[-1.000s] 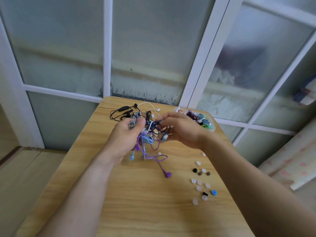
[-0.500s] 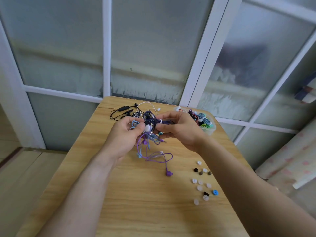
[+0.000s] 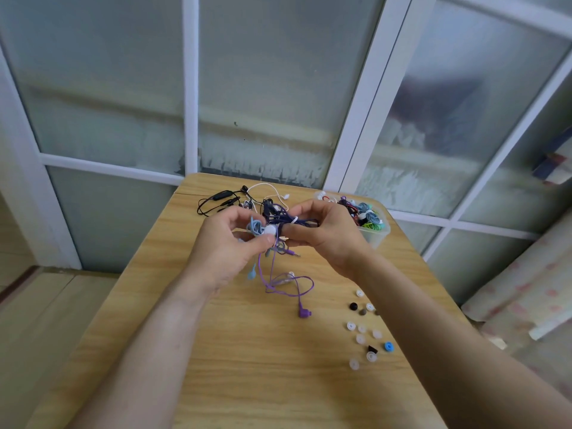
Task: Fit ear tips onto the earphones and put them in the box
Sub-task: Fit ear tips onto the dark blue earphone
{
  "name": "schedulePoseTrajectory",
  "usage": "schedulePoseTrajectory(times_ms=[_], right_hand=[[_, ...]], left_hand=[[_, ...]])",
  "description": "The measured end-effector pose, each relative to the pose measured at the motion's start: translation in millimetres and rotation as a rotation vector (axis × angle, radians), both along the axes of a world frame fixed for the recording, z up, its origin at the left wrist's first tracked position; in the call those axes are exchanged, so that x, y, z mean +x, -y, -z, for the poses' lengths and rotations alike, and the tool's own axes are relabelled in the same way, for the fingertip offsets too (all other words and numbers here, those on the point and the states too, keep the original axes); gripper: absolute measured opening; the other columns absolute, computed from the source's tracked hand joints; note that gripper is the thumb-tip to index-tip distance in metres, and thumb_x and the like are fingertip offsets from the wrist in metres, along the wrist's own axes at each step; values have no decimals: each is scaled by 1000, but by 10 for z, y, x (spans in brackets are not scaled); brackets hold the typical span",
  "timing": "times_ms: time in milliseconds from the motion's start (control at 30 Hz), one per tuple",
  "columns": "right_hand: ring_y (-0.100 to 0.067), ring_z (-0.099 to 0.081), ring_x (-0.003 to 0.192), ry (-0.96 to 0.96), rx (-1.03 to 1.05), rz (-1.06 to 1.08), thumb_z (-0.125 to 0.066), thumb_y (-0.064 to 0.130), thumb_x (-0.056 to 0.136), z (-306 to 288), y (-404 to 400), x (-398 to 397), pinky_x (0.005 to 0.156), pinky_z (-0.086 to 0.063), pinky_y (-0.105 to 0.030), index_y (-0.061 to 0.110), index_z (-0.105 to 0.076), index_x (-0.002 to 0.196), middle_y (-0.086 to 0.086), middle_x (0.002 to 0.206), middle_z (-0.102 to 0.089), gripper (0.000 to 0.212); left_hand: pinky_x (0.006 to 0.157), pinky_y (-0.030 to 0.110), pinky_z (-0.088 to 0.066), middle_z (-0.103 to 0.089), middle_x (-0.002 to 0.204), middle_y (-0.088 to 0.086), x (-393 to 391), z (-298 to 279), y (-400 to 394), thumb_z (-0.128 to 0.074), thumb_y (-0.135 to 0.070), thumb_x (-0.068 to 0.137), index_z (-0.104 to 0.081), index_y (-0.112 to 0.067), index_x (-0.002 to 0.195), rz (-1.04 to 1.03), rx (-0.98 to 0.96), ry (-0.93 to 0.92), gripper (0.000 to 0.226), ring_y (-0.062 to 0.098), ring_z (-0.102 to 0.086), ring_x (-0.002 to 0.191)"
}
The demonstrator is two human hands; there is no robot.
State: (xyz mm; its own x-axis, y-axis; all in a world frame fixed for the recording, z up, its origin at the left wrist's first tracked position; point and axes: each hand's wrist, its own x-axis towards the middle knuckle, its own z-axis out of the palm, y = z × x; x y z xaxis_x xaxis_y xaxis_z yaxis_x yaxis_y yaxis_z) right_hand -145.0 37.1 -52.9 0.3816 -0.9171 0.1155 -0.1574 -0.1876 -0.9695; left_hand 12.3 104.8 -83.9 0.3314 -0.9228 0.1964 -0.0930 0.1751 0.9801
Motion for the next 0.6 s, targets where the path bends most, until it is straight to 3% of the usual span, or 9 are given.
schedulePoseTrajectory(times_ms=[167, 233, 367, 467, 600], right_hand=[[-29, -69, 69, 44, 51, -10, -71, -12, 78, -48, -29, -3, 70, -62, -36, 3, -64, 88, -15, 89, -69, 20], [-27, -69, 69, 83, 107, -12, -69, -14, 80, -66, -24, -13, 67, -61, -35, 3, -65, 91, -12, 85, -71, 20], [-25, -70, 69, 144, 228, -17, -64, -15, 81, -38, -10, -31, 60, -57, -30, -1, -64, 99, -15, 86, -71, 22], [-20, -68, 66, 125, 230, 43, -62, -14, 82, -27, 16, -72, 59, -57, -28, 0, -66, 98, -12, 81, -71, 22], [-25, -66, 73, 95, 237, 38, -66, -9, 83, -66, 50, -169, 58, -55, -27, 0, -66, 103, -19, 85, -72, 22]], left_hand=[[68, 35, -56, -72, 77, 8, -22, -14, -4, -83, -10, 73, -63, -12, 79, -70, -9, 135, 21, 20, -70, 66], [62, 33, -57, -72, 82, 10, -31, -12, 3, -78, -10, 78, -63, -13, 84, -55, -21, 85, 17, 21, -69, 61], [49, 20, -48, -70, 83, 6, -26, -1, 25, -65, -7, 90, -65, -15, 100, 18, 24, 81, 13, 7, -60, 48], [49, 23, -45, -65, 73, 5, -11, 41, 42, -55, -8, 96, -64, -14, 100, 43, 116, 116, 11, 7, -53, 41], [50, 22, -46, -64, 79, 7, 16, 57, 51, -54, -10, 97, -59, -14, 98, 37, 116, 77, 6, 8, -51, 42]])
